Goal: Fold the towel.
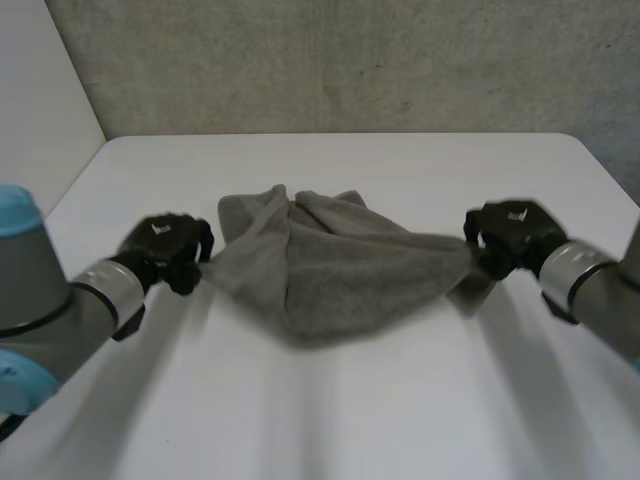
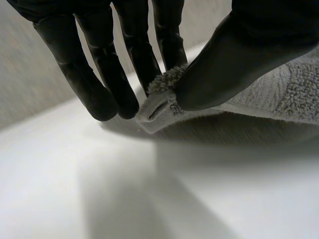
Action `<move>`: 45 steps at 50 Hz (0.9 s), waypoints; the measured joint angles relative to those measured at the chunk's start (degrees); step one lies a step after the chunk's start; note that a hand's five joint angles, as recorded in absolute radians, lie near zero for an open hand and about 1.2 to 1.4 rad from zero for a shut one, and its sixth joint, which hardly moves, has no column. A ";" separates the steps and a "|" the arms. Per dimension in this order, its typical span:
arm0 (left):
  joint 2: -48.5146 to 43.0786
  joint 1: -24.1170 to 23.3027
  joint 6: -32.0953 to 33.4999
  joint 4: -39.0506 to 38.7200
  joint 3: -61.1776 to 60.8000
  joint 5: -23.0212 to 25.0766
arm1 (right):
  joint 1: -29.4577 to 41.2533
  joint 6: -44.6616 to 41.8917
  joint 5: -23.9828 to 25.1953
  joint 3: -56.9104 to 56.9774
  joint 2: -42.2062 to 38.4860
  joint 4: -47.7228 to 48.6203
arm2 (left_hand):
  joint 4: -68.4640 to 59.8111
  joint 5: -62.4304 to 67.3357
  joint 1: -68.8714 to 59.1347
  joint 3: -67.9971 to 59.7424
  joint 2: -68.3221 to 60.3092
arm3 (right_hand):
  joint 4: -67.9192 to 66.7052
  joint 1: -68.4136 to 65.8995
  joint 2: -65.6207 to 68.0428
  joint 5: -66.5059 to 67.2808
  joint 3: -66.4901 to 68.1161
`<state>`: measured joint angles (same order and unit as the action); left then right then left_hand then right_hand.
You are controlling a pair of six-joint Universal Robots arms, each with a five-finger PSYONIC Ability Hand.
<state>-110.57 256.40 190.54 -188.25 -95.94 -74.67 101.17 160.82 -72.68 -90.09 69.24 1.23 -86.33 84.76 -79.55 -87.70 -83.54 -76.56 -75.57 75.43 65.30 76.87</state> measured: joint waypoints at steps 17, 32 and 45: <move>27.27 0.61 -11.02 4.97 6.79 0.06 | -0.79 -7.30 5.72 36.47 17.24 -34.05 | 0.00 0.00 -0.01 -0.19 0.00 | 0.00 0.01 0.48 0.00 0.00; 11.19 1.32 -11.20 9.03 11.23 -0.90 | 4.20 -27.76 3.66 49.67 -7.20 -54.44 | 0.00 0.00 -0.01 -0.28 0.00 | 0.00 0.01 0.48 0.00 0.00; -5.11 -0.69 -12.80 13.96 39.24 -5.51 | 11.35 -29.64 -7.14 74.24 -19.67 -29.19 | 0.00 0.01 -0.05 -0.43 -0.01 | 0.00 0.01 0.48 0.00 0.00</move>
<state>-115.67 255.71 177.74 -174.29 -56.70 -80.19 112.52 131.18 -79.82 -15.85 49.56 -27.95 -86.33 84.77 -79.59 -88.13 -83.55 -76.56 -75.57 75.90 65.30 76.88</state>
